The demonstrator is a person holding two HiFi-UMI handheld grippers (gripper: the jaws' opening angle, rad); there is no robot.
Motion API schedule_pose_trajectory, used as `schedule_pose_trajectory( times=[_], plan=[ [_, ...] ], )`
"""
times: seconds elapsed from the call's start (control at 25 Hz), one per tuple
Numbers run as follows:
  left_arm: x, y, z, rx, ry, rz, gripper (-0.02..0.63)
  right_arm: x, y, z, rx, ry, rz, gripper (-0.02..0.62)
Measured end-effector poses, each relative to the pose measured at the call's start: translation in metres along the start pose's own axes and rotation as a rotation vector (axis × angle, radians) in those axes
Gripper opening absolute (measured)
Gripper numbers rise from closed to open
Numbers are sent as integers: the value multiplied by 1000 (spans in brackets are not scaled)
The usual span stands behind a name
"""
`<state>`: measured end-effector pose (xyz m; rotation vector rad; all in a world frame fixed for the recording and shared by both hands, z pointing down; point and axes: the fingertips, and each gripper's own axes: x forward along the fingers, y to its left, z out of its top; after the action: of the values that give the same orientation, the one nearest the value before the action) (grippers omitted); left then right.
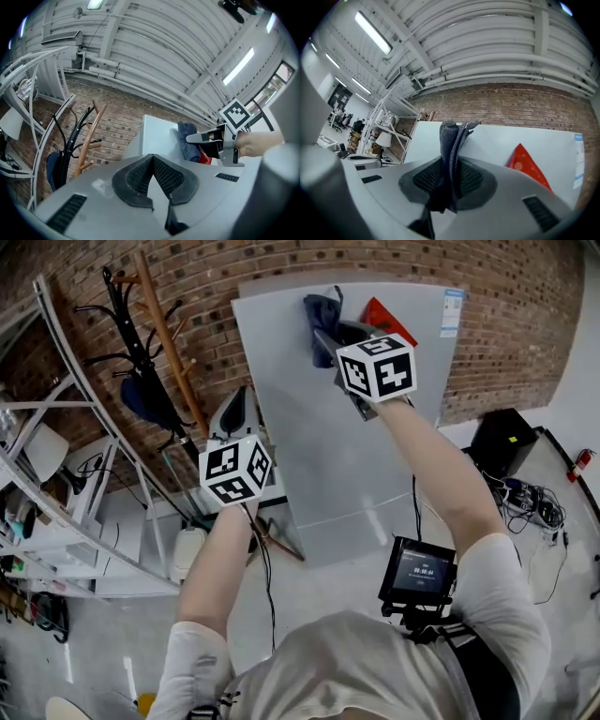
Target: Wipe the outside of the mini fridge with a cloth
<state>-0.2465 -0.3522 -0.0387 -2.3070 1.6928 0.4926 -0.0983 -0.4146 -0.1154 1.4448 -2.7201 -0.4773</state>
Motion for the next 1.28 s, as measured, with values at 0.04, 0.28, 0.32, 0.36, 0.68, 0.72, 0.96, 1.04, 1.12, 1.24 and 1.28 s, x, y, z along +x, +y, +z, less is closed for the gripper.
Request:
schedule_pose_trajectory(
  times=[0.04, 0.28, 0.32, 0.36, 0.68, 0.72, 0.96, 1.04, 1.12, 1.24, 1.28],
  plan=[
    [2, -7, -2, -1, 2, -8, 0, -5, -9, -3, 2, 4, -12, 80],
    [20, -40, -13, -8, 19, -32, 0, -23, -48, -9, 30, 12, -29, 80],
    [22, -45, -15, -8, 21, -35, 0, -27, -53, -8, 40, 5, -22, 80],
    [25, -50, -17, -8, 24, -38, 1, -31, -59, -7, 48, -3, -17, 80],
    [43, -93, -23, -7, 25, -66, 1, -66, -108, -3, 105, -30, -24, 80],
    [46, -99, -24, -7, 24, -70, 0, -69, -114, -6, 96, -24, -32, 80],
    [62, -131, -22, -3, 9, -93, 0, -82, -158, -24, 79, 9, -82, 80],
    [68, -141, -22, -2, 4, -97, 0, -88, -177, -29, 79, 12, -106, 80],
    [74, -150, -22, -3, -2, -102, 0, -95, -197, -35, 80, 18, -134, 80],
    [85, -165, -23, -5, -9, -112, 0, -103, -231, -46, 93, 31, -179, 80],
    [88, -170, -23, -6, -11, -115, 0, -106, -241, -49, 99, 35, -194, 80]
  ],
)
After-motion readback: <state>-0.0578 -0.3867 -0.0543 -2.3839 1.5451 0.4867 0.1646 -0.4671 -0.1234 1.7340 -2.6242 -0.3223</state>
